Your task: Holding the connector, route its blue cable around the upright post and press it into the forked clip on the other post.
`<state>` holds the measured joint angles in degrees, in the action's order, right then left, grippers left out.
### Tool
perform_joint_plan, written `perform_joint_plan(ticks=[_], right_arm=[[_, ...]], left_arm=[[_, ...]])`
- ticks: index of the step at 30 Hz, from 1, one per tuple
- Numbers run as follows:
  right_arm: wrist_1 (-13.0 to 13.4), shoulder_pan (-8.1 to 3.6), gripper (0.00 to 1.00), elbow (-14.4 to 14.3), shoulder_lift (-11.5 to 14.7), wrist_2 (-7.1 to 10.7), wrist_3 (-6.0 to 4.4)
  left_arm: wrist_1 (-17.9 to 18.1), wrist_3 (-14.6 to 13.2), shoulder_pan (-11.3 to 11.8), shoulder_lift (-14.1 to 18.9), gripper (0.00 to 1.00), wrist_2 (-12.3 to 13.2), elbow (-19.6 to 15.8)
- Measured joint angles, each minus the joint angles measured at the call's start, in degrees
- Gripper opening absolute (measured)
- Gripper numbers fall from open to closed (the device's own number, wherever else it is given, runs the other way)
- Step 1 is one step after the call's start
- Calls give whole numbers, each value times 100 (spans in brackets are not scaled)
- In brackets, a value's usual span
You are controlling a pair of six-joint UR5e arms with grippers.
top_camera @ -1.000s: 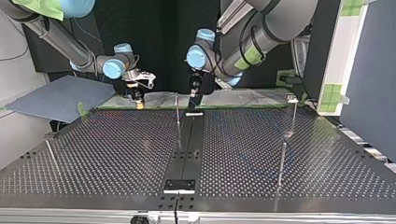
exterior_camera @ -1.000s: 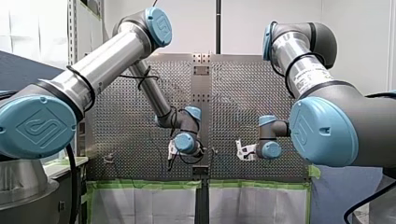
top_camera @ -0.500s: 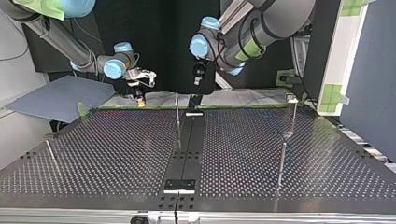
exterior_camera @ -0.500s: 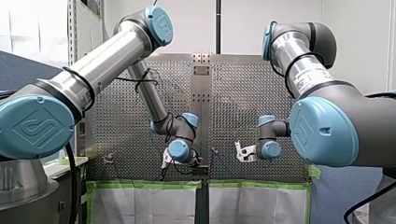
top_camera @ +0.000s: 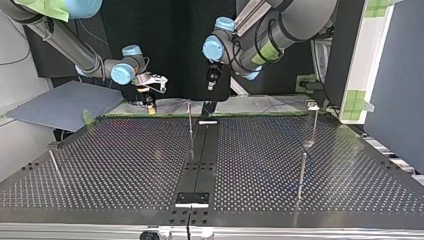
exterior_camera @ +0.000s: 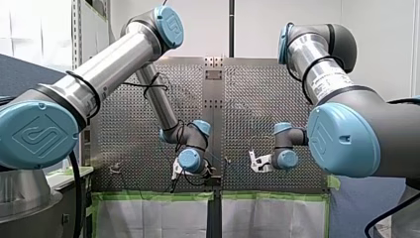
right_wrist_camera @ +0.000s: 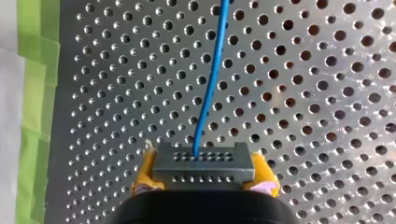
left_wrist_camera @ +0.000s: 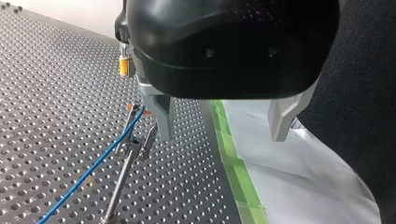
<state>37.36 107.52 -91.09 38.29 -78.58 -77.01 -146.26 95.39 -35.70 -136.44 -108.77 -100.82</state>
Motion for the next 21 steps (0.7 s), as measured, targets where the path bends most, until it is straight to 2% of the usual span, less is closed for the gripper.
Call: perform_joint_plan(ticks=[3,9,17,21], right_arm=[[1,-1,0,1,0,5,0],[7,-4,0,2,1,11,0],[8,-14,0,0,1,11,0],[10,-15,0,2,0,14,0]], left_arm=[[-2,-6,-2,1,100,-30,1],[-8,-141,-40,53,100,-279,-1],[90,-346,-136,358,100,-679,-123],[270,-346,-146,565,100,-670,-259]])
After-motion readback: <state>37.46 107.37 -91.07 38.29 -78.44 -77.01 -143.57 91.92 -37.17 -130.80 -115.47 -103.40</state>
